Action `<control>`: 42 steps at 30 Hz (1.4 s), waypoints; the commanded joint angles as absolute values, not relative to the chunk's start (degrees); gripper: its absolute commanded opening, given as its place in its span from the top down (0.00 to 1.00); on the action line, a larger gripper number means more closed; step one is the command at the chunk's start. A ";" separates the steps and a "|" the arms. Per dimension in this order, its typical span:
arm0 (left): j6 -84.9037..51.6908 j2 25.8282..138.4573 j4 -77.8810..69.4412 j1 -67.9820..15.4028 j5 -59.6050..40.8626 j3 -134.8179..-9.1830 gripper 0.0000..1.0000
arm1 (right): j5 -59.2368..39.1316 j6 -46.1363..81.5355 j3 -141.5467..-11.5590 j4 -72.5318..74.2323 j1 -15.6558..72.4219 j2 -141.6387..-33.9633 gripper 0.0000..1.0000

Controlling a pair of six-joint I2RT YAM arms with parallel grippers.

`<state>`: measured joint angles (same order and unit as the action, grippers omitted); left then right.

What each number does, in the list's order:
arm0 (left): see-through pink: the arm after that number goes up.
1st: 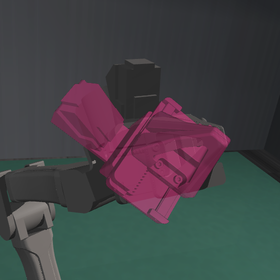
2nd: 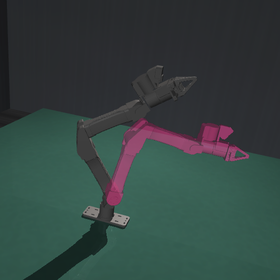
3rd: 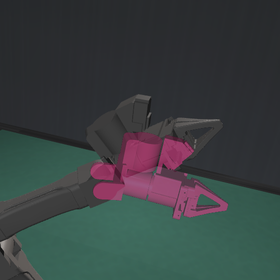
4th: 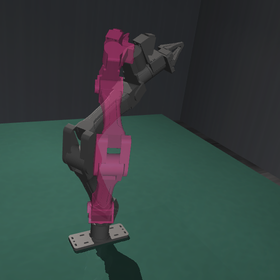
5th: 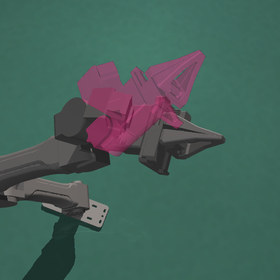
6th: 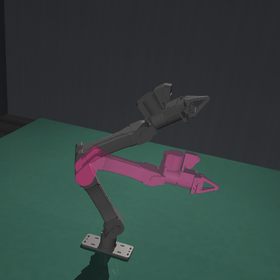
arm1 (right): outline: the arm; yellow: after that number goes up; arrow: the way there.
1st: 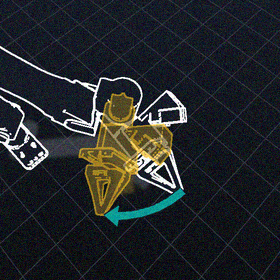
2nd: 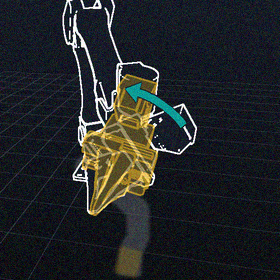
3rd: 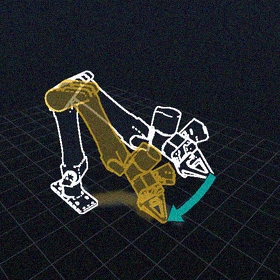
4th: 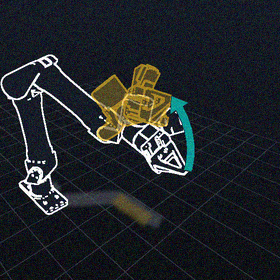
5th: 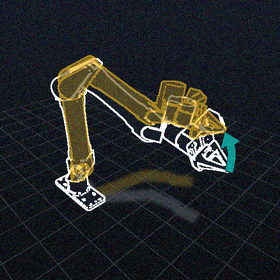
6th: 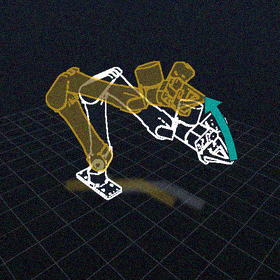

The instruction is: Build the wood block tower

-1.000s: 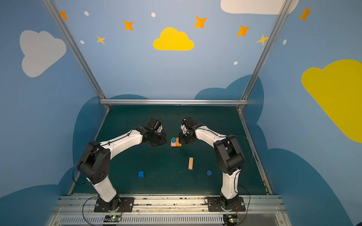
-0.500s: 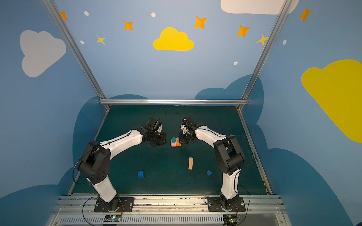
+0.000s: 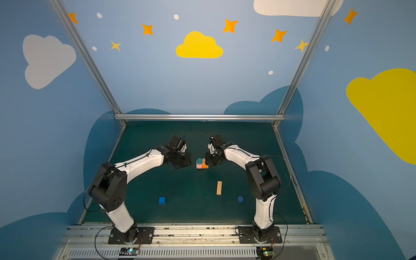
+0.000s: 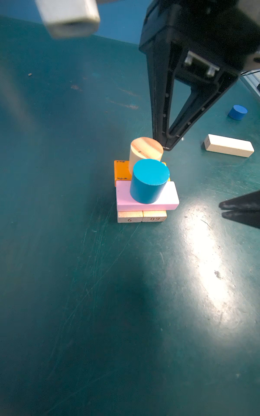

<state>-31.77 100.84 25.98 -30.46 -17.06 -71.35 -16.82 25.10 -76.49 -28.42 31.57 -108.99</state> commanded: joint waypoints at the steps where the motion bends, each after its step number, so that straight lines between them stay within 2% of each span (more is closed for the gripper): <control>1: -30.95 100.31 26.91 -30.68 -16.06 -71.71 0.96 | -16.70 25.42 -76.88 -28.43 31.36 -109.92 1.00; 33: -30.68 100.35 27.19 -30.68 -16.26 -71.87 0.96 | -16.70 25.71 -77.02 -28.63 31.38 -109.82 1.00; 42: -29.41 96.83 28.36 -31.19 -14.92 -71.87 0.96 | -15.57 26.74 -72.60 -29.36 31.40 -102.37 1.00</control>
